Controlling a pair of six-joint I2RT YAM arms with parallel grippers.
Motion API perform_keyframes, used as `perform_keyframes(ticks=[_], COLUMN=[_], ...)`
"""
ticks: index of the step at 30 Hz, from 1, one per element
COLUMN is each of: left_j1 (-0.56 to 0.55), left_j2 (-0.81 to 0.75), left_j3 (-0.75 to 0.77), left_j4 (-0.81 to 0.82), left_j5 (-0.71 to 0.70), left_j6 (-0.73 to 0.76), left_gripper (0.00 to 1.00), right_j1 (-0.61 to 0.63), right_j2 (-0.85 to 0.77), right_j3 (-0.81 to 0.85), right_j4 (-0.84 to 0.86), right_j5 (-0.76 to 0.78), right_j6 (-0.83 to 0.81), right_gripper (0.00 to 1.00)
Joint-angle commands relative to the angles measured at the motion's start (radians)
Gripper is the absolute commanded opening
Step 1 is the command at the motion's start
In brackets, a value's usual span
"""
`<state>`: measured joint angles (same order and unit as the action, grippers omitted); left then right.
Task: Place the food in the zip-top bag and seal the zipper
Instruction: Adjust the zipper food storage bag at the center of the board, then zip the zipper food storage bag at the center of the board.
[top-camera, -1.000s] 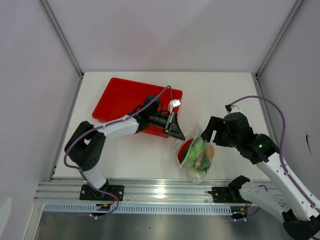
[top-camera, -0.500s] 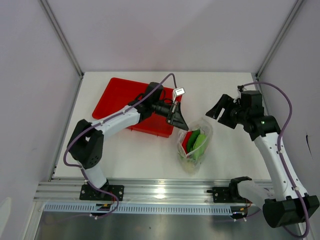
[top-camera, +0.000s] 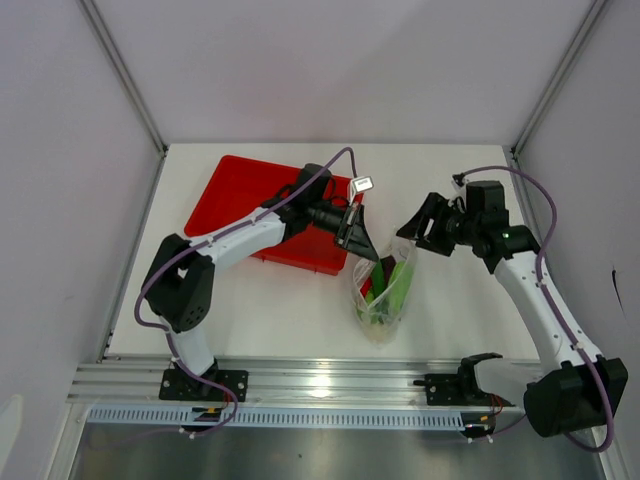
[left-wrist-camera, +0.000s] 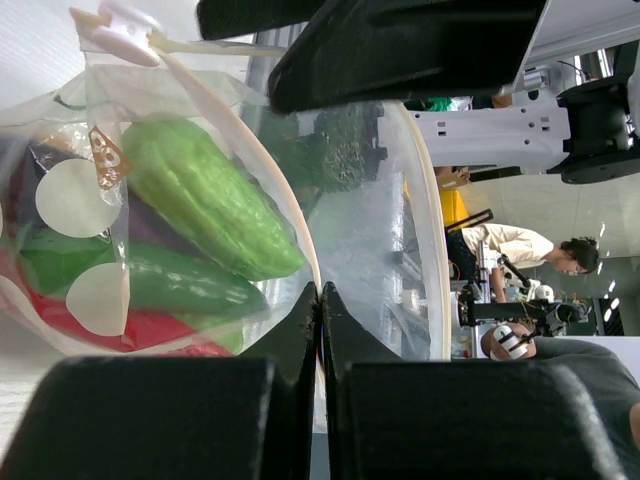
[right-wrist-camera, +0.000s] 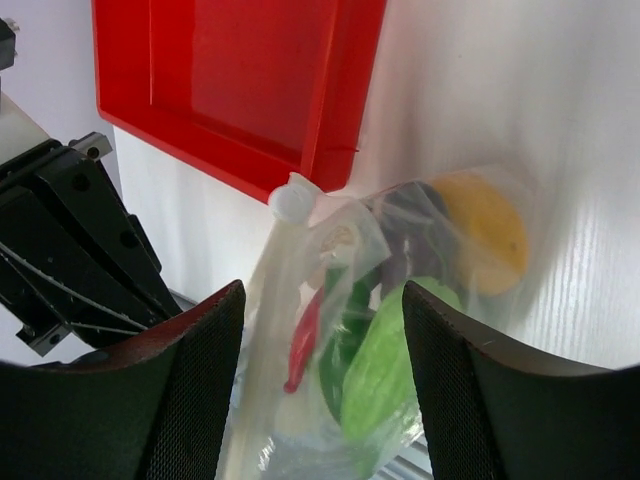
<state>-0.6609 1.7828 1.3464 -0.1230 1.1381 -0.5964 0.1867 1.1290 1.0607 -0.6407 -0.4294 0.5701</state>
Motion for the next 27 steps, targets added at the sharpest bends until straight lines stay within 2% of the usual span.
perform_keyframes(ticks=[1,12,18,27], left_j1=[-0.011,-0.020,-0.023,-0.028], left_j2=[0.004,0.004,0.010,0.017], left_j3=[0.049,0.076,0.095,0.109], left_j4=[0.008,-0.001,-0.006,-0.015], left_j5=[0.035,0.025,0.019,0.017], left_j6=[0.026,0.024,0.018,0.018], left_gripper=[0.01,0.01,0.01,0.01], right_j1=[0.045,0.072,0.102,0.154], right_j2=[0.049,0.201,0.219,0.206], right_j3=[0.085,0.228,0.245,0.237], right_j4=[0.023,-0.063,-0.128,-0.191], right_j5=[0.032,0.087,0.145,0.250], right_j6=[-0.048,-0.117,-0.153,-0.165], right_gripper=[0.66,0.65,0.59,0.43])
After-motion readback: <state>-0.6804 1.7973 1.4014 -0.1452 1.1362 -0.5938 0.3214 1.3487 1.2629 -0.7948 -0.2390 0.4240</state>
